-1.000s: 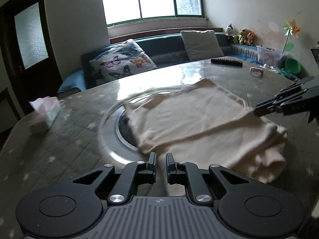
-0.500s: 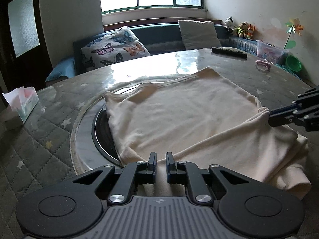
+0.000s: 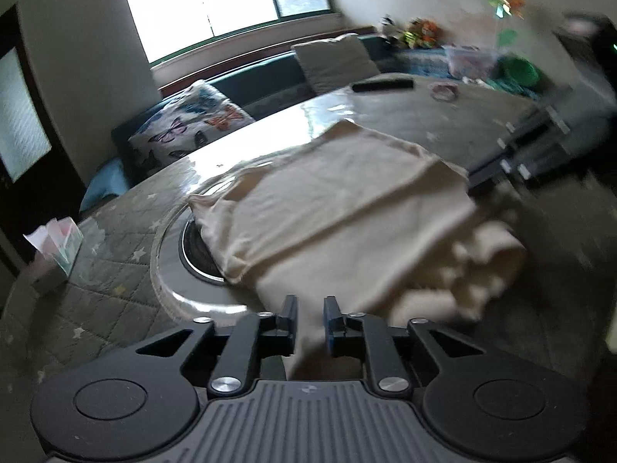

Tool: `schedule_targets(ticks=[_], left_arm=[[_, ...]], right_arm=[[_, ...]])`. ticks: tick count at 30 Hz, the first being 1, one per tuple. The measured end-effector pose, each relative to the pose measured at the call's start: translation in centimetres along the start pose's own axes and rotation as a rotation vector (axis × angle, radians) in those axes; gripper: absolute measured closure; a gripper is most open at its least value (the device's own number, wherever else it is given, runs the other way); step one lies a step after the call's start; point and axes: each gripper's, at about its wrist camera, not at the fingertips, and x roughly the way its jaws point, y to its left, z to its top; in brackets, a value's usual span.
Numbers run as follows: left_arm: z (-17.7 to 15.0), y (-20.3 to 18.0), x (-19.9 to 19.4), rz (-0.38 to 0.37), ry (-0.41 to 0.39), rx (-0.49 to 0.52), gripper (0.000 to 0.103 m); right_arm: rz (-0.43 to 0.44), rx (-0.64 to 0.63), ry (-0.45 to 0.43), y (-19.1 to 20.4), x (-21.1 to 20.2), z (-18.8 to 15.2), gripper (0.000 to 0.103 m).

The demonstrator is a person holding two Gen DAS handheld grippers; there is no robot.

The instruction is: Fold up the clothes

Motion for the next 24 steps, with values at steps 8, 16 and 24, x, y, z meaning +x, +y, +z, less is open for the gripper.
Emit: schedule_targets(ticks=[8,16,24], left_arm=[[-1.9,-3.6,-1.2,-0.023,-0.001,0.189,0.057],[-1.2,-5.6,0.5,-0.039,-0.075,0.241,0.057],[0.8,-3.4,0.8,-0.077,-0.11,0.086,0.094]], right_arm=[[-0.005,-0.036,0.003,-0.1,-2.0,-0.5,0.075],[0.009,-0.193,0.009,1.8,-3.9,-1.6,0.047],[0.039,-0.38,0.002,4.3,-3.9,-3.0,0.035]])
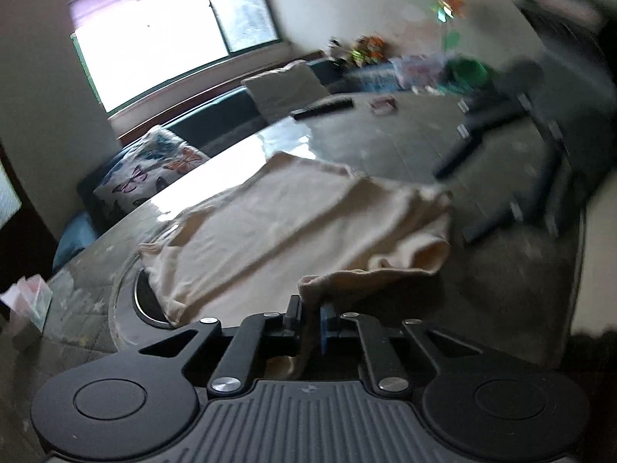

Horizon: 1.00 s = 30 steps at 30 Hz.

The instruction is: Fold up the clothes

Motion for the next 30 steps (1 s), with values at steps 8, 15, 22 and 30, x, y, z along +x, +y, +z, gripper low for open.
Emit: schedule_targets(ticks=[8,15,22,30], left_arm=[[2.3,3.2,1.5,-0.018,-0.01,-0.139,0.094],[1.3,2.9,1.0,-0.014,0.005,-0.133,0.09],[-1.0,2.2,-0.8,0.039,0.029,-0.09,0.066],[-2.9,0.7,-0.5,0.104,0.054,0.049,0.061]], right_arm=[[0.009,-0.025,-0.038,0.1,2.6,1.3,0.042],[0.118,0.192,-0.009,-3.4,4.5,2.0,0.084],[0.16,0.335,-0.026,-5.7,4.1,2.8,0.091],[0.158,0.406,-0.052,-7.0,4.2,4.1,0.092]])
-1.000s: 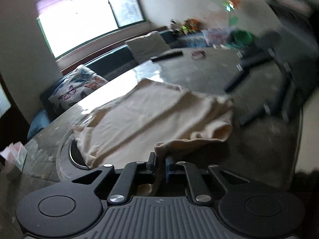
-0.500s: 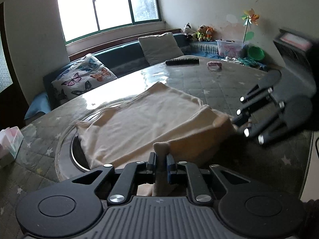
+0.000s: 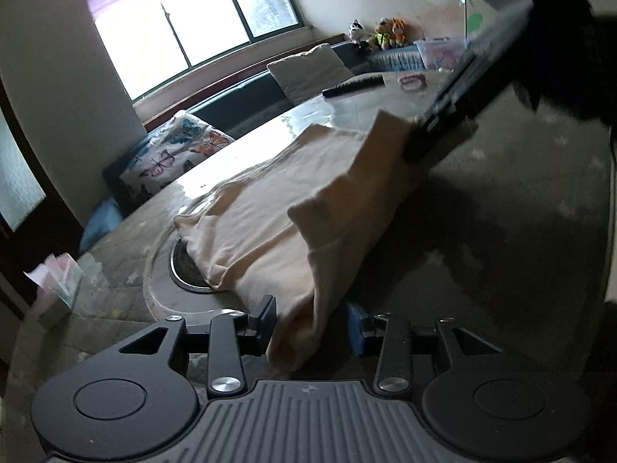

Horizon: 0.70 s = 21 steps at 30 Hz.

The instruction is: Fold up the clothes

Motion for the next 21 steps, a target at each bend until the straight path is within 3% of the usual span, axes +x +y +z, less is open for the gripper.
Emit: schedule_targets(ticks=[3,8,14,21], left_arm=[[-0.3,-0.3,0.4,0.03,-0.008,0.055,0.063],[-0.5,-0.1,0.4,0.037,-0.031,0.082,0.092],[0.3,0.2,-1.9,0.021,-0.061,0.043,0.095],[0.5,-1.0,-7.4,-0.036,-0.074,0.01,0.096]], right_arm=[[-0.007,0.0,-0.006,0.2,-0.1,0.1,0.092],[-0.026,0.01,-0.028,0.5,-0.3,-0.3,0.094],[-0.039,0.0,-0.083,1.3,-1.9,-0.8,0.095],[-0.012,-0.057,-0.103,3.8,-6.5,-2.4,0.095]])
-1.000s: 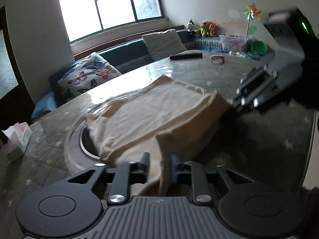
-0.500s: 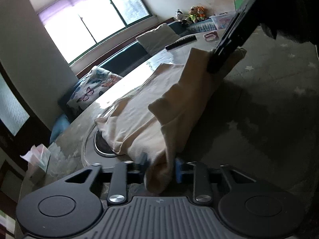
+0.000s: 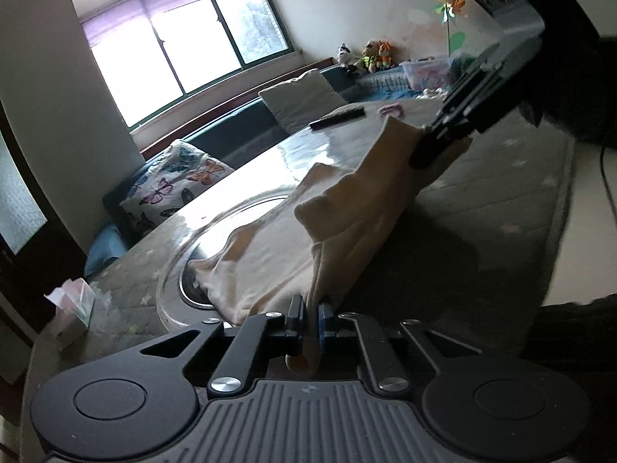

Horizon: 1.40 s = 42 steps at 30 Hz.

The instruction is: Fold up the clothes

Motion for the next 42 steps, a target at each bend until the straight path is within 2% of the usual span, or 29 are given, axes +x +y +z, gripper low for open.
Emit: schedule_targets(ticks=[7,12,17,22,27,33,37,38,41,42], left_arm=[[0.3,-1.5,-6.8,-0.074,-0.008,-0.091,0.096],[1.0,-1.2,-7.6,-0.071,-0.028,-0.103,0.096],[2.0,0.9,-5.5,-0.057,-0.042,-0.142,0.097],[3.0,4.4,-1.1,-0.048,-0.033,-0.181,0.097],[2.9,7.5,5.8,-0.06,0.047,-0.247,0.097],[0.9,10.0,12.3,-0.059,0.139,-0.374,0.096],[0.2,9.8,13.3,-0.041,0.156,-0.382,0.09],[0.2,9.7,13.3,-0.035,0.158,-0.381,0.088],[0.3,9.9,13.1,-0.016,0.156,-0.381,0.085],[0.2,10.0,13.0,-0.003,0.157,-0.384,0.084]], right_arm=[[0.048,-0.056,0.01,4.0,-5.9,-1.9,0.096],[0.043,-0.072,0.021,5.2,-7.0,-1.9,0.097],[0.017,-0.073,0.0,4.4,-5.8,0.0,0.097],[-0.016,-0.084,0.011,2.4,-2.4,3.0,0.097],[-0.033,-0.03,0.049,-1.2,2.9,5.2,0.097],[-0.075,0.069,0.1,-4.4,9.6,5.0,0.096],[-0.109,0.137,0.129,-5.7,12.5,3.4,0.091],[-0.119,0.155,0.131,-6.0,12.8,3.1,0.086],[-0.143,0.208,0.107,-6.8,12.1,2.7,0.074],[-0.157,0.221,0.093,-7.1,11.5,2.6,0.074]])
